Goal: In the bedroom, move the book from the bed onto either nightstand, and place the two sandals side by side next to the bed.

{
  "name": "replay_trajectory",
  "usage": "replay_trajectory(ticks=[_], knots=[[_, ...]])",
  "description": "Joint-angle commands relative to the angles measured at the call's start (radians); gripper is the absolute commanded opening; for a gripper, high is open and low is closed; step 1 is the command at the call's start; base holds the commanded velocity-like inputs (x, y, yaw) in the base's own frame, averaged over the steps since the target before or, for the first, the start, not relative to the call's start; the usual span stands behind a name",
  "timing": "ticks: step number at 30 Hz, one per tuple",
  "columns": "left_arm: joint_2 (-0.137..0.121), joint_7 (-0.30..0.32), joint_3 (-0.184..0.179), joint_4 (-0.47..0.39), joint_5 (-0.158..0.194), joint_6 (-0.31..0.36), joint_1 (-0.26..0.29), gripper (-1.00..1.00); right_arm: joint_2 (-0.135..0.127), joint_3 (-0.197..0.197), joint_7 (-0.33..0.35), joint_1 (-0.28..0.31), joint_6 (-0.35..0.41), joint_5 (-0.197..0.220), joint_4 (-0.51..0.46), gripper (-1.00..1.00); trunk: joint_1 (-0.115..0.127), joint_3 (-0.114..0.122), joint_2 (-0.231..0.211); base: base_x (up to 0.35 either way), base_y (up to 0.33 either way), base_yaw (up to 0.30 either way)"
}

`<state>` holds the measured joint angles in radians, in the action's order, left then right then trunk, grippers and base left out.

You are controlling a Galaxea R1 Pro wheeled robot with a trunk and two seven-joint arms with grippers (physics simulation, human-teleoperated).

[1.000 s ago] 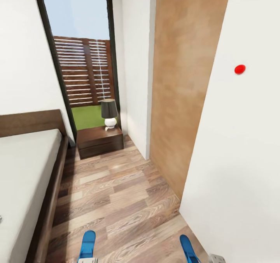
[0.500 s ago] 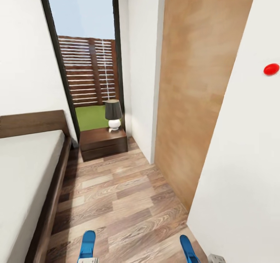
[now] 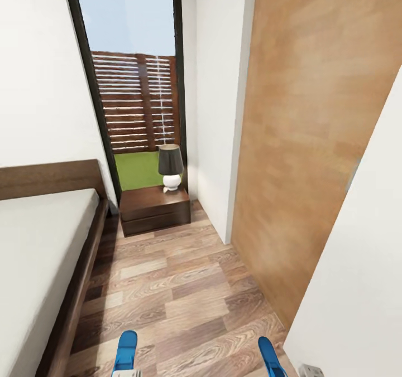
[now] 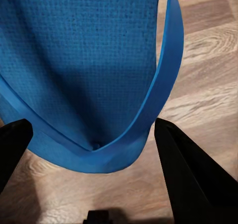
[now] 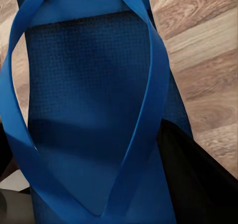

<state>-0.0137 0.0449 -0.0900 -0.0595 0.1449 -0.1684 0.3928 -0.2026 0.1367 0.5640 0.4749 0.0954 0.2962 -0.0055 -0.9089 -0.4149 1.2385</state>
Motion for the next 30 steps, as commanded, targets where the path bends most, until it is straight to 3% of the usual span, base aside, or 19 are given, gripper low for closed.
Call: replay_trajectory(ticks=[1,9,30], knots=[[0.0,0.004,-0.008,0.001,0.01,-0.003,0.001,-1.0,-0.001,0.006,0.002,0.001,0.007,0.012,-0.001,-1.0,-0.001,-0.001,0.001,0.333,0.0,0.002],[-0.001,0.003,-0.008,0.001,0.011,-0.003,0.001,-1.0,0.0,0.006,0.002,0.001,0.007,0.012,-0.001,-1.0,-0.001,-0.001,0.001,0.333,0.0,0.005],[-0.001,0.004,-0.008,0.001,0.01,-0.003,0.001,-1.0,-0.001,0.006,0.002,0.001,0.007,0.012,-0.001,-1.0,-0.001,-0.001,0.001,0.333,0.0,0.101]])
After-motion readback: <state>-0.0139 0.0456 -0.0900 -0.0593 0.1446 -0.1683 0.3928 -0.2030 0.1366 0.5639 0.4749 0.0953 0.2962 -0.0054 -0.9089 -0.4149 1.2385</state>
